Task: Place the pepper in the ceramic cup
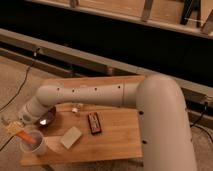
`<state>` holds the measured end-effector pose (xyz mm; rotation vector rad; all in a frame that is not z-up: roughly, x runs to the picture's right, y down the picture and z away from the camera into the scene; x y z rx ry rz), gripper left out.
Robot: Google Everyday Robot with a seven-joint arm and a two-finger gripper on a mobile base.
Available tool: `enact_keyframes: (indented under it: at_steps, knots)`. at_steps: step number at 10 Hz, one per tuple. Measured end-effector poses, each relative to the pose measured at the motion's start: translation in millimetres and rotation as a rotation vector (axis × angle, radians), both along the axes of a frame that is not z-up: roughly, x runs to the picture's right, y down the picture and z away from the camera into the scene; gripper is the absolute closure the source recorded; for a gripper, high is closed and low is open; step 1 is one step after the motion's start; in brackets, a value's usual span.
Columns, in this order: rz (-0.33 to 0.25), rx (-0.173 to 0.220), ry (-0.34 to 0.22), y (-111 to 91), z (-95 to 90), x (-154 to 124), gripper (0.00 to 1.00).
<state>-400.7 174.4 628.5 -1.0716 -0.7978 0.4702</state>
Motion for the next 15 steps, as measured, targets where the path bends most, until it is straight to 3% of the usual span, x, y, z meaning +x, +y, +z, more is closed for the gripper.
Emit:
enact_keyframes:
  at_steps: [9, 15]
  knots:
    - [-0.029, 0.002, -0.015, 13.9, 9.2, 3.9, 0.98]
    - [-0.051, 0.027, -0.044, 19.5, 10.5, 2.1, 0.39]
